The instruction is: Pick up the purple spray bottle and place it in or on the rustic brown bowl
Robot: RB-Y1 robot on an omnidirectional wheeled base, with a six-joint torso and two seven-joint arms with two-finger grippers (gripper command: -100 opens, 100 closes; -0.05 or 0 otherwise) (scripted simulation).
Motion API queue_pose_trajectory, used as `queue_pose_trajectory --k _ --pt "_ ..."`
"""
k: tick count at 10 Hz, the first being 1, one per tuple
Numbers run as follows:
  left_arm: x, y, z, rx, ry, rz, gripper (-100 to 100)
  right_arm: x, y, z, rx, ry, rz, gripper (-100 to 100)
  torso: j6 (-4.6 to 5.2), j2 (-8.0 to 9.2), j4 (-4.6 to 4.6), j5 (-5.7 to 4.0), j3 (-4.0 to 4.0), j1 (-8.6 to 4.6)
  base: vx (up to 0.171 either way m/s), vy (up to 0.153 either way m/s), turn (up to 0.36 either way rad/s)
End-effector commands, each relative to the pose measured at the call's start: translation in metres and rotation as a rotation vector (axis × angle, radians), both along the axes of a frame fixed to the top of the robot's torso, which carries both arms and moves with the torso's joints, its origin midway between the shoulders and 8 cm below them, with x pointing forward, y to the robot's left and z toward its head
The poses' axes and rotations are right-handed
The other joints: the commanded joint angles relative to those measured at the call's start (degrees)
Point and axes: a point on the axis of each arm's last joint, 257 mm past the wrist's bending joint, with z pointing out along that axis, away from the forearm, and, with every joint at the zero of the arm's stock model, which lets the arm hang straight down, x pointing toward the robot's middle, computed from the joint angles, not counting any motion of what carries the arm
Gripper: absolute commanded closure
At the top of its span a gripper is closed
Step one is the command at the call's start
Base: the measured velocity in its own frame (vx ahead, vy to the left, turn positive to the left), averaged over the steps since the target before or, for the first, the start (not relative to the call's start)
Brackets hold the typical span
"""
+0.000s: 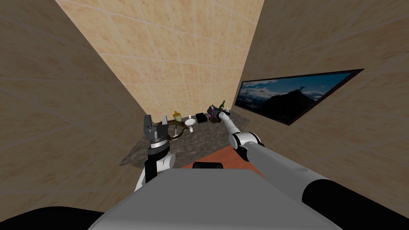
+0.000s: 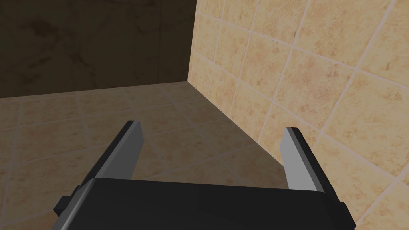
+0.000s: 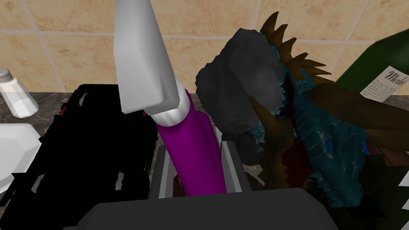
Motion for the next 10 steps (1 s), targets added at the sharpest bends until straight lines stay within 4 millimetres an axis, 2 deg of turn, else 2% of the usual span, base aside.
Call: queue_pose_trajectory --k 1,5,6,7,8,9,10 --pt "0.000 0.000 0.000 0.000 0.000 0.000 0 0.000 0.000 0.000 0.000 0.000 0.000 -100 0.00 0.00 0.00 0.00 0.00 0.00 0.008 0.001 0.001" --pt "0.000 0.000 0.000 0.000 0.000 0.000 0 0.000 0.000 0.000 0.000 0.000 0.000 -100 0.00 0.20 0.05 -0.01 0.13 -0.03 0.000 0.000 0.000" --pt "0.000 0.000 0.000 0.000 0.000 0.000 0 0.000 0.000 0.000 0.000 0.000 0.000 0 0.00 0.21 0.05 -0.01 0.13 -0.03 0.000 0.000 0.000" --pt "0.000 0.000 0.000 0.000 0.000 0.000 0 0.005 -0.002 0.016 -0.005 -0.008 0.011 -100 0.00 0.21 0.06 -0.01 0.13 -0.03 -0.022 0.040 -0.042" --pt "0.000 0.000 0.000 0.000 0.000 0.000 0 0.007 -0.003 0.024 -0.007 -0.011 0.017 -100 0.01 0.27 0.08 0.02 0.17 0.09 -0.039 0.079 -0.052" --pt "0.000 0.000 0.000 0.000 0.000 0.000 0 0.011 -0.004 0.041 -0.011 -0.019 0.027 -100 -0.01 0.33 0.09 0.05 0.20 0.24 -0.047 0.105 -0.057" --pt "0.000 0.000 0.000 0.000 0.000 0.000 0 0.011 -0.004 0.041 -0.011 -0.019 0.027 -100 -0.01 0.38 0.11 0.08 0.24 0.35 -0.034 0.075 -0.029"
